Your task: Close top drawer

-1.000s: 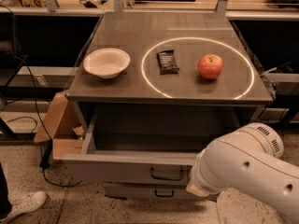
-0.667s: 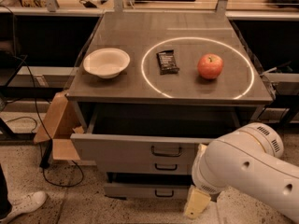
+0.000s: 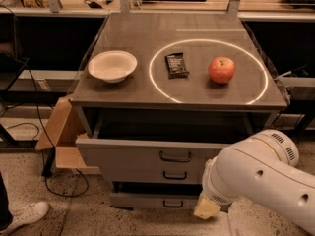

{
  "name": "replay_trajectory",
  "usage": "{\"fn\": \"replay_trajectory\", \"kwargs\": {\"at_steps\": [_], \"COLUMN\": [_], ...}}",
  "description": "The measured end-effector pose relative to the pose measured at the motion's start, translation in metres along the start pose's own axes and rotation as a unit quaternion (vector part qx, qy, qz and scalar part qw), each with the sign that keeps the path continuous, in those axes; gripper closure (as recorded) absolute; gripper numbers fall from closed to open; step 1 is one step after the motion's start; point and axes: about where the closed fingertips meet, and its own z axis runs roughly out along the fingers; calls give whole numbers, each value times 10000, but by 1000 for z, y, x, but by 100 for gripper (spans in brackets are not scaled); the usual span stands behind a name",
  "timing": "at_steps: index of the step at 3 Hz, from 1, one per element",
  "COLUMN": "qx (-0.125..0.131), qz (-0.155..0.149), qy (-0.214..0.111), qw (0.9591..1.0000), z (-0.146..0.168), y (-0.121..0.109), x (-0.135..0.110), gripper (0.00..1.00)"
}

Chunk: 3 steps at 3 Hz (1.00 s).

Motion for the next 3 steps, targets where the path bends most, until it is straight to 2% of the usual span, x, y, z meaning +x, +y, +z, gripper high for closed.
{"fn": "replay_trajectory", "kwargs": {"at_steps": [2, 3], "qx": [0, 67], "qz": [0, -40], "qy": [0, 65], "qw": [10000, 9999], "z": [0, 4], "y": [0, -8], "x": [0, -11], "gripper": [72, 95]}}
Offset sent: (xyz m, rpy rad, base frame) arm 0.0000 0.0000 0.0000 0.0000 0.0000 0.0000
